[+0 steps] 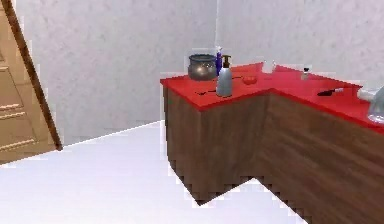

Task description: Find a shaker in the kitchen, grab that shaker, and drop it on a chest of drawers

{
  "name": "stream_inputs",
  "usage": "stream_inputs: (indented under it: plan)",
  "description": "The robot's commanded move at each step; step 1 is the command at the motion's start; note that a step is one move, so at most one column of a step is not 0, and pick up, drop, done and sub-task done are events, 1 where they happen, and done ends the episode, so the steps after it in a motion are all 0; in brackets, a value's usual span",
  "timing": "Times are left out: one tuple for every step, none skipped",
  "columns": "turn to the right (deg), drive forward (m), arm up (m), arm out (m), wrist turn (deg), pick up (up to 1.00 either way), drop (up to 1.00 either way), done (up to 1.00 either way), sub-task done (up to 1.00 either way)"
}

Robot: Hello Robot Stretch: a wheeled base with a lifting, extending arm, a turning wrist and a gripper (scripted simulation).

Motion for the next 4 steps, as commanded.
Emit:
stream_inputs:
  plan:
    - [0.0,0.40,0.00,0.00,0.0,0.00,0.00,0.00,0.00]
    - [-15.0,0.00,0.00,0.00,0.0,0.00,0.00,0.00,0.00]
    - [45.0,0.00,0.00,0.00,0.0,0.00,0.00,0.00,0.00]
    - [42.0,0.00,0.00,0.00,0.0,0.00,0.00,0.00,0.00]
